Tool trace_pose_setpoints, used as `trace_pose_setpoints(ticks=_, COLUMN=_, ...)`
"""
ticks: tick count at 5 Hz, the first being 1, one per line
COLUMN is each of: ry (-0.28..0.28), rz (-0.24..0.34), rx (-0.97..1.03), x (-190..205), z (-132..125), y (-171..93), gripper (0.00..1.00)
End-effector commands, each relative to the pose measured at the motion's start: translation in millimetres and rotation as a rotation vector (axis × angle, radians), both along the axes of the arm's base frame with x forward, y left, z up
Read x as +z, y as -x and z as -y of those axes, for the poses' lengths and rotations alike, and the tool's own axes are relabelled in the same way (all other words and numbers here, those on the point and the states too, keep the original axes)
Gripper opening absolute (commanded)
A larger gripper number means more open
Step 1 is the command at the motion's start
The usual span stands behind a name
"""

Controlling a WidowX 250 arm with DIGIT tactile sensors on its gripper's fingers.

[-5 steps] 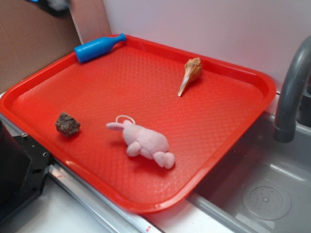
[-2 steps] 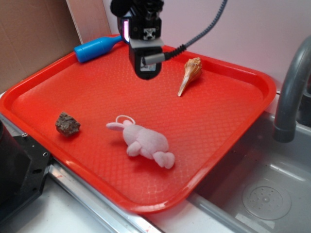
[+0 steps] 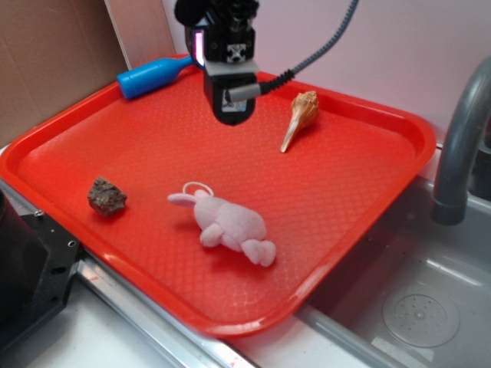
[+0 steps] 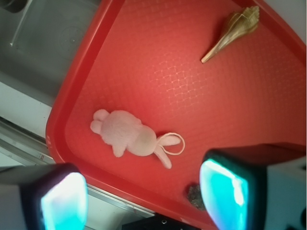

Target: Grab the pink bunny.

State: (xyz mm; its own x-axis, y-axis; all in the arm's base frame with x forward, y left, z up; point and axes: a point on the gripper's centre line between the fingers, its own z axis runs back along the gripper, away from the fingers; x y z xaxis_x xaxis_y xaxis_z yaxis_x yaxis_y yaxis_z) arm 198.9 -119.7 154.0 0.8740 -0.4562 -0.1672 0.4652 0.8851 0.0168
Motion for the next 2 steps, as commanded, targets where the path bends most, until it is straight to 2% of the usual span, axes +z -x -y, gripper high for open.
trace_pose_setpoints(ticks=1, ry=-0.035, rz=0.211, rx=-0.485, x=-31.3, z=18.0, y=29.4, gripper=1.00)
trace_pose_setpoints(ticks=2, ry=0.060, rz=0.262, rx=-0.726, x=-50.6, z=18.9, y=32.1, gripper=1.00)
